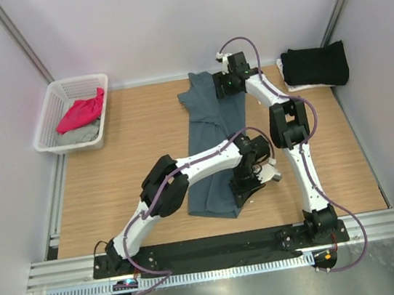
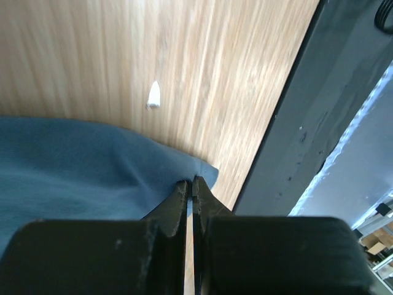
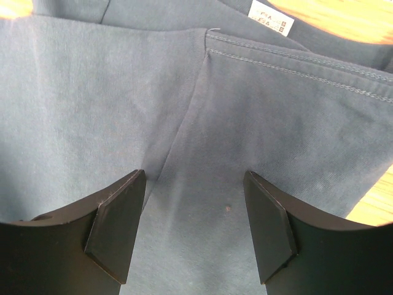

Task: Fold and stack the t-shirts
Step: Fold the tshirt

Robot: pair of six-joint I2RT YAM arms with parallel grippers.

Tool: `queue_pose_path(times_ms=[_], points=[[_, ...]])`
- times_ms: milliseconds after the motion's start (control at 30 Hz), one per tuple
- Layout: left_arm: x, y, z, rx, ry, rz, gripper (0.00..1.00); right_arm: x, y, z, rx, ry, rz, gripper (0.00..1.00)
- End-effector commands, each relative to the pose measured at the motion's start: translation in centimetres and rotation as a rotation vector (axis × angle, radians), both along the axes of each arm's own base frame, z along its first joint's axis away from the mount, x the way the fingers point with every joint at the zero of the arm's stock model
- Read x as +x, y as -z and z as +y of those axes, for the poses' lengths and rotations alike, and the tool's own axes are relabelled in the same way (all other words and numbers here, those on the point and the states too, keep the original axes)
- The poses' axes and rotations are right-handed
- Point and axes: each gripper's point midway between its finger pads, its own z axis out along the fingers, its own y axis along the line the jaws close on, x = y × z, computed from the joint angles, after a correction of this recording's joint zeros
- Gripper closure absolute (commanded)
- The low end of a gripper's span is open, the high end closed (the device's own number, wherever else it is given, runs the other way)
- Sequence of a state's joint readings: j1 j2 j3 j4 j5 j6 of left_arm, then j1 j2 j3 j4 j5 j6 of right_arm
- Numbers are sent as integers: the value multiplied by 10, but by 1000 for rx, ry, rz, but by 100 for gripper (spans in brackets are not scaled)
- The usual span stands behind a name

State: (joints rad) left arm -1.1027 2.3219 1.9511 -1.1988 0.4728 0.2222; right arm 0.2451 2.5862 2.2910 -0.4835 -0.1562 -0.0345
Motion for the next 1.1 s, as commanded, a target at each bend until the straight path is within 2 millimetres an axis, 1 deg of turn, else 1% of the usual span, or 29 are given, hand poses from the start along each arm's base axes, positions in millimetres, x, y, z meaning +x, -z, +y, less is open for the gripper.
queue_pose_path(times_ms=[0,167,333,400,433,467,533,567,600,633,667,700,733,767,800,833,867,900,933,1000,1033,1067], points=[[0,-11,-15,-33,20,17,100,-3,12,10,40,-16,37,29],[3,-8,-24,-43,19,14,100,-2,10,12,47,-20,30,29],[-4,-6,-34,-55,18,21,100,0,6,12,50,-18,18,28],[-6,-6,-38,-59,24,8,97,1,1,12,46,-15,9,28],[-5,-8,-40,-66,29,-6,83,2,-8,9,38,-15,-6,28],[-6,-10,-41,-71,42,-20,72,2,-12,4,22,1,-9,28],[-3,-16,-41,-83,61,-62,54,0,-22,-4,18,14,-12,28],[-3,-26,-43,-107,69,-83,50,-2,-45,-8,26,23,-34,28],[-1,-34,-47,-137,63,-102,46,-4,-49,-17,19,41,-30,27],[0,-41,-47,-151,57,-113,40,-6,-62,-24,14,58,-43,27],[0,-60,-47,-189,52,-135,37,-9,-95,-29,13,70,-89,26],[3,-69,-48,-210,43,-156,35,-16,-101,-41,-10,100,-89,26],[5,-79,-48,-225,39,-182,29,-21,-115,-48,-17,117,-105,26],[7,-91,-46,-244,36,-202,26,-27,-127,-54,-15,136,-118,26],[7,-114,-44,-289,26,-231,23,-42,-158,-66,-16,164,-155,25],[9,-129,-42,-319,16,-253,18,-50,-169,-72,-18,177,-168,25],[16,-138,-39,-331,-9,-298,14,-60,-184,-77,-19,186,-189,25],[18,-160,-36,-379,-39,-343,10,-81,-201,-83,-14,194,-203,25],[22,-167,-33,-393,-56,-373,5,-92,-212,-88,-5,195,-213,25],[39,-177,-24,-404,-125,-450,0,-120,-215,-91,37,229,-151,25],[50,-193,-15,-425,-213,-466,0,-141,-222,-90,87,217,-124,25],[62,-196,-7,-412,-280,-509,0,-159,-215,-90,118,224,-54,26]])
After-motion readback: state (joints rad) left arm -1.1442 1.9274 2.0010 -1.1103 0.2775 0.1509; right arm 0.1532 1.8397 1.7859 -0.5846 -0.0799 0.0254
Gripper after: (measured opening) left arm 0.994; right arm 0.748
